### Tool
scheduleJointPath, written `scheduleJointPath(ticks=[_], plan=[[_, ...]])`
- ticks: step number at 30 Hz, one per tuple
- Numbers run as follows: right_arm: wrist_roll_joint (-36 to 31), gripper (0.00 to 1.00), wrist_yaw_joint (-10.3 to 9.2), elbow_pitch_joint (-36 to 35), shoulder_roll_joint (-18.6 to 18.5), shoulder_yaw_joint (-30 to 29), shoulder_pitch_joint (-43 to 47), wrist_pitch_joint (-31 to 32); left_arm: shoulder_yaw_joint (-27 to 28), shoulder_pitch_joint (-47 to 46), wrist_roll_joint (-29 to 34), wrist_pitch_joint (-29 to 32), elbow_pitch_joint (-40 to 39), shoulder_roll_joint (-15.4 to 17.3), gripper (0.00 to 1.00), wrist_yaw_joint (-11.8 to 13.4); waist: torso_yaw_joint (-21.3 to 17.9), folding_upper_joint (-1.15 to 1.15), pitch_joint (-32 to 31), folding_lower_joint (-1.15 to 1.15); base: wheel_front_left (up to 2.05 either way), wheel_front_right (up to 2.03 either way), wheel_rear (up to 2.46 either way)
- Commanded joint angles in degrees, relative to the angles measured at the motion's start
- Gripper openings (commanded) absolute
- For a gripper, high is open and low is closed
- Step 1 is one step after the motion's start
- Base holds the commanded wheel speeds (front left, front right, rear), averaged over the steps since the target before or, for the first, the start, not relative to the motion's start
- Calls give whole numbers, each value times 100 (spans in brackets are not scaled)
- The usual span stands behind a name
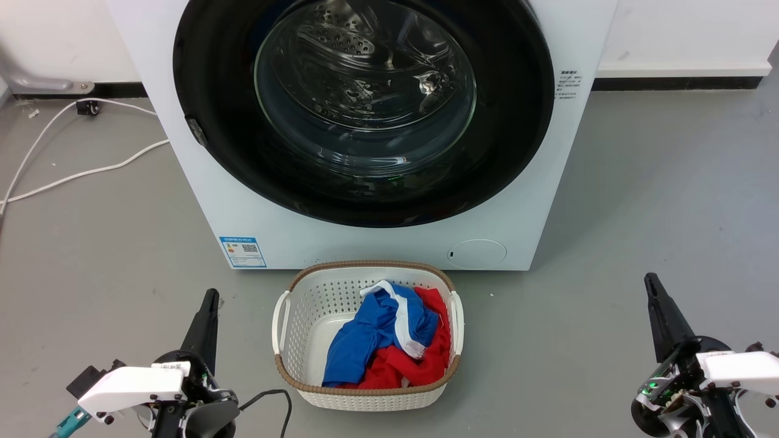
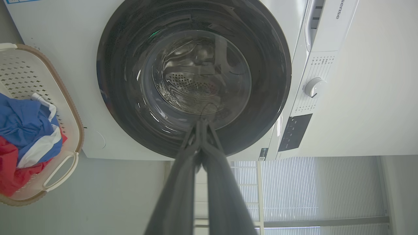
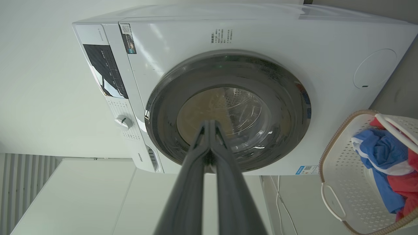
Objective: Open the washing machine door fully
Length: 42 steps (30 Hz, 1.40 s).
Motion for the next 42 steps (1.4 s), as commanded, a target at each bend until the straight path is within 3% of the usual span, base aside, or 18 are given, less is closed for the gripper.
scheduleJointPath(ticks=[1, 20, 21, 33, 42], plan=[[-15, 0, 15, 11, 12, -15, -71, 18, 5, -44, 33, 26, 6, 7, 0, -16, 0, 0, 0, 0, 0, 0, 0], [-47, 0, 15, 13, 34, -42, -75, 40, 31, -47, 47, 37, 7, -13, 0, -16, 0, 0, 0, 0, 0, 0, 0], [-47, 100, 15, 13, 34, -44, -76, 42, 32, -47, 47, 39, 7, -14, 100, -16, 0, 0, 0, 0, 0, 0, 0], [-187, 100, 0, -120, 14, 120, 85, -212, -312, -67, 199, -244, 28, -41, 100, 0, -2, 0, 3, 0, 0, 0, 0], [-715, 100, 1, -216, -115, 335, 84, -476, -469, -115, 967, -474, -126, -45, 100, -1, 2, 0, 8, 0, 0, 0, 0]])
